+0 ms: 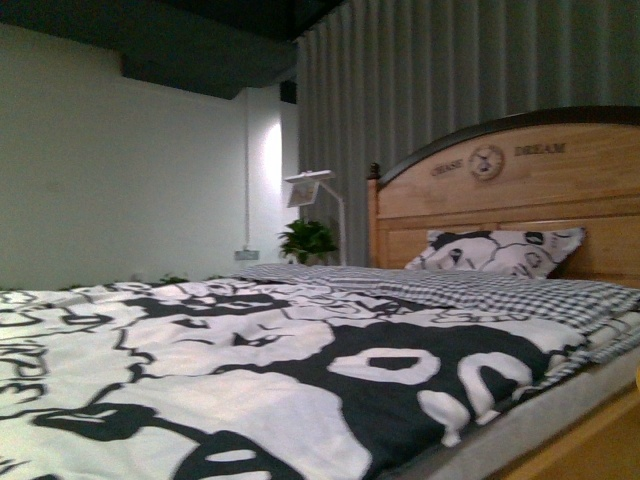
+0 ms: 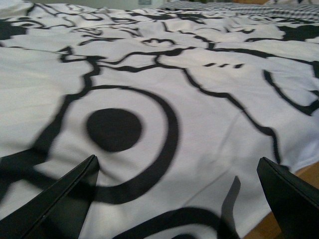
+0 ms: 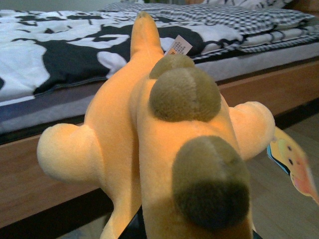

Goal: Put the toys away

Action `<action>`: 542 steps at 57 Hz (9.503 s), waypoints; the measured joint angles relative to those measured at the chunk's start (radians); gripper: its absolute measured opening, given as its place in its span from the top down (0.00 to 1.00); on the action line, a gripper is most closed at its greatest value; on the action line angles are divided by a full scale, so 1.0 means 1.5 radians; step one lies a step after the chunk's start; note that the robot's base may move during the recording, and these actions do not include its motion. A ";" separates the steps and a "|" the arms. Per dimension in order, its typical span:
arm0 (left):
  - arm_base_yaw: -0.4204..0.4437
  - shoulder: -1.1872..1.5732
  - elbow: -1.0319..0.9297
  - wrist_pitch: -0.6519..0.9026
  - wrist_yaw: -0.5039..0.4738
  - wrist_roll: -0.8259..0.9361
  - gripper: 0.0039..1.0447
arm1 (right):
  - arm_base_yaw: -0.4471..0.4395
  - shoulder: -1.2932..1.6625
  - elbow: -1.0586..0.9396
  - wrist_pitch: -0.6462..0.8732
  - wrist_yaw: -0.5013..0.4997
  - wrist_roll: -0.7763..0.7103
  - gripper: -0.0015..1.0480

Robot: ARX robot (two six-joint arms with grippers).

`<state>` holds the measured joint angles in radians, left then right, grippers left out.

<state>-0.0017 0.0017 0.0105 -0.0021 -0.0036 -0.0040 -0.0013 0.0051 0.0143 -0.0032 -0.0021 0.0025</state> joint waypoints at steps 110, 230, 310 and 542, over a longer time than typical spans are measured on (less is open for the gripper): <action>0.000 0.000 0.000 0.000 0.002 0.000 0.06 | 0.000 0.000 0.000 0.000 -0.001 0.000 0.93; 0.000 -0.001 0.000 0.000 0.002 0.000 0.06 | 0.000 0.001 0.000 0.000 -0.001 0.000 0.93; 0.001 0.000 0.000 0.000 0.001 0.000 0.06 | 0.001 0.001 0.000 0.000 0.000 0.000 0.93; 0.000 -0.001 0.000 0.000 0.002 0.000 0.06 | 0.064 0.031 0.009 -0.025 0.171 0.035 0.93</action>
<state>-0.0017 0.0010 0.0105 -0.0021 -0.0010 -0.0040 0.0952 0.0513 0.0280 -0.0406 0.2550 0.0555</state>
